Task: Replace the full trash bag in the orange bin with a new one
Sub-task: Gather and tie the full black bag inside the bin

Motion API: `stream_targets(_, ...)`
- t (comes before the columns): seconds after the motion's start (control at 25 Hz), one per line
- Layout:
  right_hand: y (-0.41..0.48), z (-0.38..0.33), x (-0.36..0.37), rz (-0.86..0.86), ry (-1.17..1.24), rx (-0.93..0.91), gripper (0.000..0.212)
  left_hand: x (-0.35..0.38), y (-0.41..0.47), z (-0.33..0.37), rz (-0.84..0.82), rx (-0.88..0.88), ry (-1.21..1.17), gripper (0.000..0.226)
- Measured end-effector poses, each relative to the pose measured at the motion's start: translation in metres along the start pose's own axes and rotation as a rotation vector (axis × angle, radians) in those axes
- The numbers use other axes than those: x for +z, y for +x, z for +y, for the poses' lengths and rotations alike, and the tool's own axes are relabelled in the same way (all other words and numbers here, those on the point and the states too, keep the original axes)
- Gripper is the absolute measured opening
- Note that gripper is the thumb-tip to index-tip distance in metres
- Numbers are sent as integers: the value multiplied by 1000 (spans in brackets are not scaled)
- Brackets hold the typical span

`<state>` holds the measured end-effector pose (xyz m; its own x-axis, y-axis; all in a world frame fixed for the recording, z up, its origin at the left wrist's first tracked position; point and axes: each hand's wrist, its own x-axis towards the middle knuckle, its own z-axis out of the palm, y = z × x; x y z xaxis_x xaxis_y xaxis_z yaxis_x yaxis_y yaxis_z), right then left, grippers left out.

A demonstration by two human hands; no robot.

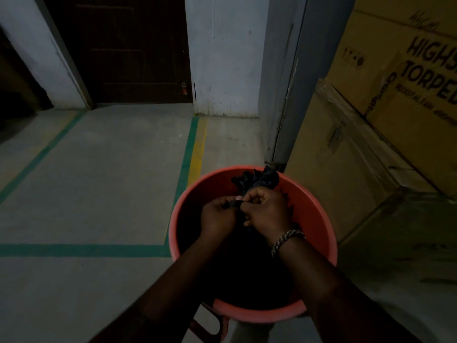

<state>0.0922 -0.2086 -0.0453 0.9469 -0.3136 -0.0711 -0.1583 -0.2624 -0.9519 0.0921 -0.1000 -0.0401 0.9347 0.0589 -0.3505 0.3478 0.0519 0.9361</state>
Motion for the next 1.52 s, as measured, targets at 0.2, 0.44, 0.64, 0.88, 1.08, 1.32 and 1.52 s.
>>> stream_targets(0.2,3,2,-2,1,8,-2,23,0,1,4,-53,37,22,23)
stream_targets(0.44,6,1,-3,7,35,17,23,-2,2,4,-39,50,39,23)
stream_targets(0.64,7,0,-2,-16,56,18,24,-3,4,3,-53,17,-35,15)
stream_targets(0.88,10,2,-1,-23,65,21,24,-8,9,1,-58,-88,-130,10)
stream_targets(1.08,11,4,-8,-36,107,62,25,-5,3,6,-229,-210,-230,13)
stream_targets(1.32,8,7,-17,-93,219,152,22,-4,1,5,-321,-293,-253,21)
stream_targets(1.52,17,4,-23,-101,201,299,12,0,3,3,-285,-235,-212,23)
